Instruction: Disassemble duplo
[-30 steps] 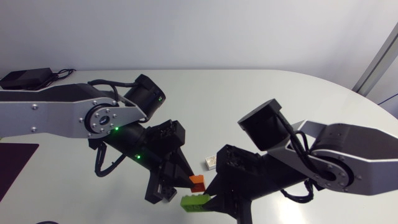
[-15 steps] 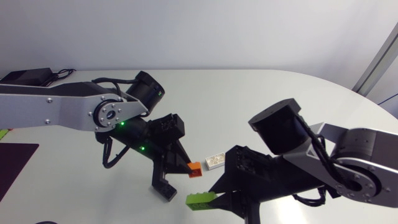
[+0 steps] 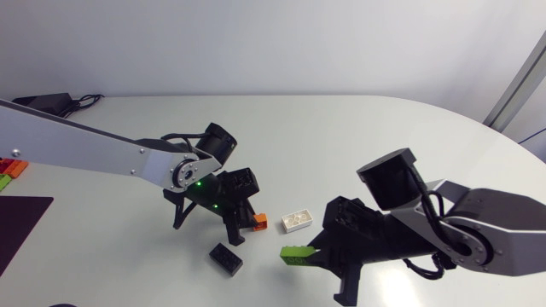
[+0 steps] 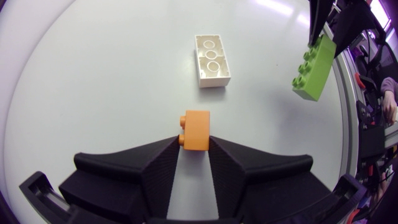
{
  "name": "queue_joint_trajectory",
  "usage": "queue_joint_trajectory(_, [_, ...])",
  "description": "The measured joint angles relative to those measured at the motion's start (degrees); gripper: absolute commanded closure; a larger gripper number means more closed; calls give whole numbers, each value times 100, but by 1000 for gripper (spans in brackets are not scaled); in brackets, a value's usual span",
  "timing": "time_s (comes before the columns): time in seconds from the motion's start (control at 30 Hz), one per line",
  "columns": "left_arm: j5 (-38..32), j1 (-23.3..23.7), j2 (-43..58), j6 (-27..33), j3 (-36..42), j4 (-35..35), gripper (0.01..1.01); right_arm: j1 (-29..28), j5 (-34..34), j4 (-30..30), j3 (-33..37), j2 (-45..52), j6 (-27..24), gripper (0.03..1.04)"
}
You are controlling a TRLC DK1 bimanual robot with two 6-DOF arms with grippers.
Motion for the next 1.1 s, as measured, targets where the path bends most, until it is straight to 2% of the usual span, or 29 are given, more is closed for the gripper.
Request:
queue_joint_trajectory(0.2, [-109, 52, 24, -20, -33, 212, 664, 61, 393, 527, 0, 737, -2, 831])
queue_joint_trajectory(0.33, [-133, 179, 22, -20, -175, 284, 421, 214, 575, 787, 0, 933, 0, 785])
queue_joint_trajectory(0.37, [-140, 216, 15, -20, -225, 304, 393, 236, 614, 817, 0, 940, 0, 726])
queue_joint_trajectory(0.47, [-149, 299, -15, -20, -326, 319, 207, 262, 728, 861, 0, 977, 0, 562])
queue_joint_trajectory(0.53, [-149, 348, -83, -20, -378, 326, 80, 273, 828, 859, -2, 990, 0, 326])
queue_joint_trajectory(0.57, [-149, 356, -133, -20, -404, 337, 57, 273, 857, 861, -17, 988, 2, 200])
queue_joint_trajectory(0.63, [-149, 389, -278, -22, -439, 341, 51, 273, 907, 861, -61, 975, 2, 80])
queue_joint_trajectory(0.77, [-149, 479, -723, -76, -516, 339, 51, 299, 1189, 857, -232, 684, 28, 66])
queue_joint_trajectory(0.9, [-391, 605, -1311, -197, -616, 339, 54, 382, 1611, 800, -337, -28, 70, 66])
queue_joint_trajectory(1.0, [-887, 634, -1840, -350, -719, 341, 48, 315, 1762, 581, -304, -719, 92, 66])
queue_joint_trajectory(1.1, [-1416, 634, -2361, -501, -848, 343, 48, 11, 1950, 308, -260, -1255, 155, 66])
